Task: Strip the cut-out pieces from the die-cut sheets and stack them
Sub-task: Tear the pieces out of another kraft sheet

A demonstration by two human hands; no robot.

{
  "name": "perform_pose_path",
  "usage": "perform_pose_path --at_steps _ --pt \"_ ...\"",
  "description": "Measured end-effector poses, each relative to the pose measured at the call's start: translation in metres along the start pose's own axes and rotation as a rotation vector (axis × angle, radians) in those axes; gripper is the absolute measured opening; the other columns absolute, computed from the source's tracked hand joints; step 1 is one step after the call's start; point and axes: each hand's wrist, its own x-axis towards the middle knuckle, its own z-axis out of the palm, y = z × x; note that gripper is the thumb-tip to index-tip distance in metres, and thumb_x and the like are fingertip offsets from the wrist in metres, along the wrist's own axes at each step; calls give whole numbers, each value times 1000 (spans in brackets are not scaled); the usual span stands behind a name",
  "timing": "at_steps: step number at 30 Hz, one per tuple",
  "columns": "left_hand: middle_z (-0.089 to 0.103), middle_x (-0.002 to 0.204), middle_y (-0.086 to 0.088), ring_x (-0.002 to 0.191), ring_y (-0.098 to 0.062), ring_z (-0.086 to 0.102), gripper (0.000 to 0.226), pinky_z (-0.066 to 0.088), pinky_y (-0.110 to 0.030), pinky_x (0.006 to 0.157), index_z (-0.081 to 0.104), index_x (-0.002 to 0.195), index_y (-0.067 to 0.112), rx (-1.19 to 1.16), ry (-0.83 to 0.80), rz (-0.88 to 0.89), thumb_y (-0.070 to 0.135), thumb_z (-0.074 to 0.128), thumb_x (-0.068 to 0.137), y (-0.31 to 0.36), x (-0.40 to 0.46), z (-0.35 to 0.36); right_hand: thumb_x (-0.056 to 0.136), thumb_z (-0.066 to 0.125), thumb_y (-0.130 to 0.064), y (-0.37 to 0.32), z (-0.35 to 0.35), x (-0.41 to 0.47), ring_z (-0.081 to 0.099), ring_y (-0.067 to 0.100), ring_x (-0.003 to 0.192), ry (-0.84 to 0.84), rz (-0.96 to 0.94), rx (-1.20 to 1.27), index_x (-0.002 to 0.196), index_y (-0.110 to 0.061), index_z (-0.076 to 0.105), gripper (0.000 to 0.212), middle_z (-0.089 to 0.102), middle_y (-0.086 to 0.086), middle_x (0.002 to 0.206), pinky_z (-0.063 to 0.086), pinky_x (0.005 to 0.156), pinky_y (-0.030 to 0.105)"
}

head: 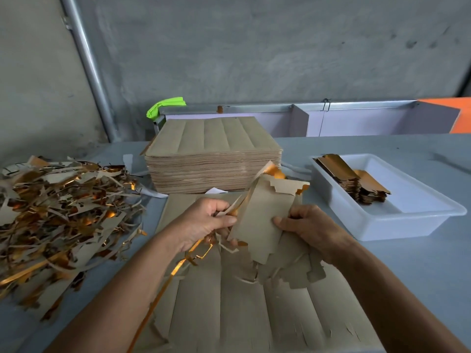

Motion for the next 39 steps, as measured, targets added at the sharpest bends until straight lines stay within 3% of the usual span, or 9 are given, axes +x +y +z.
perform_pose_path --at_steps 10,15,18,20,23,27,30,34,39 --pt "54 70 1 44 1 40 14 30 -9 40 66 88 15 26 439 61 15 54 95 -5 7 -21 91 60 -20 -5 -11 -12 67 19 91 -246 51 -460 100 -3 67 21 69 7 99 55 83 31" --pt "61 107 16 96 12 55 76 41 -9 75 51 126 32 207 51 94 55 77 58 -1 10 7 90 59 -18 -11 12 -8 62 26 99 -324 21 -646 103 4 65 26 65 15 107 50 92 39" --pt "68 85 13 77 4 60 29 44 -11 70 69 106 25 332 33 113 33 74 79 -6 21 12 90 59 -21 -12 19 -6 61 22 93 -352 -50 -728 98 0 67 24 65 13 103 50 88 37" --pt "56 63 10 52 -1 45 14 35 -15 49 71 80 23 212 159 102 25 62 90 -6 25 3 91 59 -22 -8 15 -5 62 20 91 -369 -57 -734 97 -2 68 24 66 11 102 51 88 35" --pt "53 75 -5 57 -11 40 20 31 -25 51 68 85 16 21 603 -6 20 52 96 -10 32 -28 90 61 -23 6 -2 -3 65 22 93 -337 30 -637 100 -2 68 25 68 11 102 53 88 35" --pt "61 93 -19 84 -31 58 30 49 -38 71 62 105 -2 349 1109 -78 14 37 99 -15 23 -86 85 65 -26 21 -30 -4 71 25 83 -237 226 -266 97 -3 68 26 72 10 89 58 70 32" --pt "61 97 -28 85 -34 56 26 36 -36 66 58 96 -9 588 1249 -21 7 37 98 -25 10 -111 84 67 -19 30 -38 -2 70 30 66 94 281 74 90 1 64 21 71 18 76 56 52 34" --pt "59 96 -28 91 -39 58 20 40 -41 70 57 97 -9 788 947 -27 5 43 96 -49 6 -91 86 67 -14 40 -30 5 60 27 68 488 243 313 75 -7 58 16 62 14 78 48 54 33" --pt "52 124 -2 113 -17 51 49 43 -32 94 52 121 21 782 -53 -191 48 66 83 -60 -2 -44 86 66 -16 36 -15 7 65 29 79 344 249 362 84 -8 62 9 68 14 86 53 61 36"
